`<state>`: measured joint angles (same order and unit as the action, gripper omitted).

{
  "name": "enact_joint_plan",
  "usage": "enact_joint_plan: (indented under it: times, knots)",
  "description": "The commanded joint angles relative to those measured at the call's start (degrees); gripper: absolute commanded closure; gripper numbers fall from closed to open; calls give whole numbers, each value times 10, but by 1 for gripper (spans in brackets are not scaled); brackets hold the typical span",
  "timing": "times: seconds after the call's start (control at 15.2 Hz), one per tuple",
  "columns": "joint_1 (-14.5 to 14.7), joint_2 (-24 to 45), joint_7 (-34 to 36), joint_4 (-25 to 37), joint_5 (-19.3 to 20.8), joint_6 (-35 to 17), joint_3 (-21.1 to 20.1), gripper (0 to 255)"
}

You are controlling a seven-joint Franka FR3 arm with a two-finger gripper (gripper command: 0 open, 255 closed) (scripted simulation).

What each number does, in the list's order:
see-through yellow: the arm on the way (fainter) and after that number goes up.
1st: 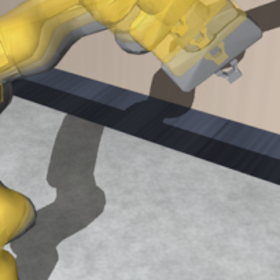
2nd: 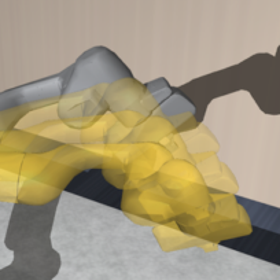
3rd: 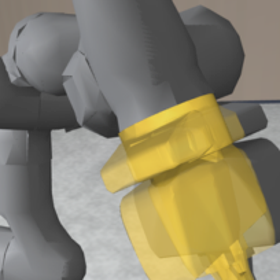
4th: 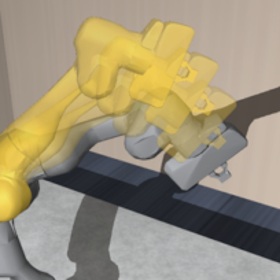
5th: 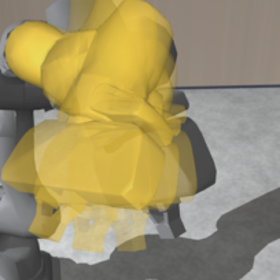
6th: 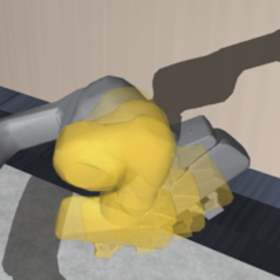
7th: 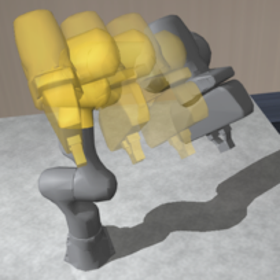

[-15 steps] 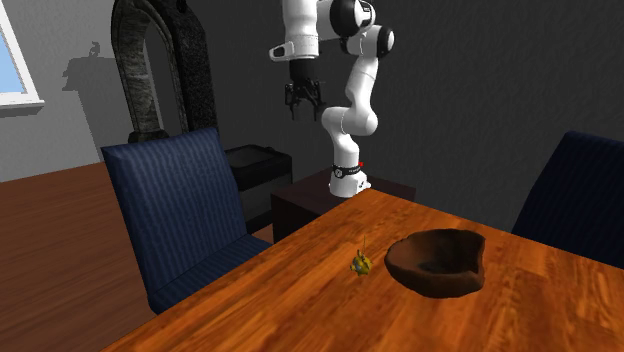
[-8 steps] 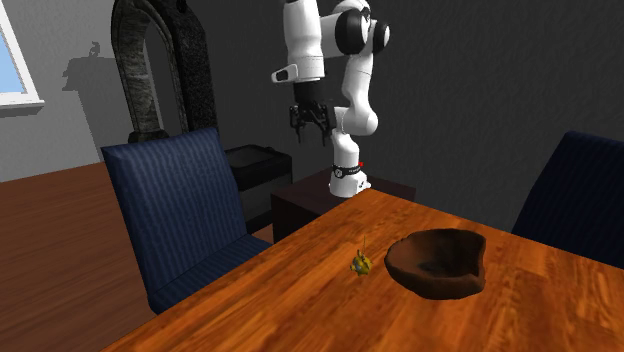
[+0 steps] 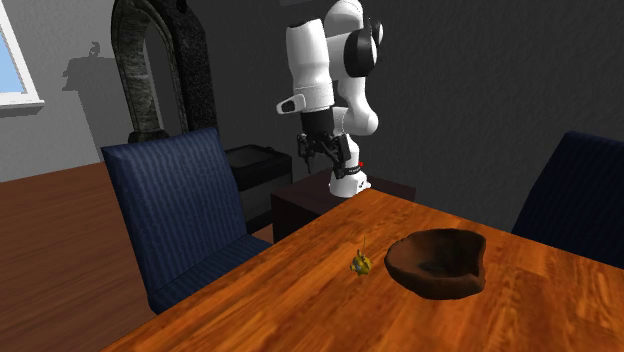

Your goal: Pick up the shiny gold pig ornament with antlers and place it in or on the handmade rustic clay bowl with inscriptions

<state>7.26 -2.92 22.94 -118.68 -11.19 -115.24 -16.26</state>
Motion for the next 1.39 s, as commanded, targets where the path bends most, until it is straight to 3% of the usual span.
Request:
enact_joint_plan:
  times: [0.0, 0.86, 1.32]
  knots:
    - [7, 45, 15, 29, 5, -12, -8, 0]
    - [83, 332, 101, 279, 54, -27, -27, 0]
    - [89, 354, 103, 264, 58, -64, -28, 0]
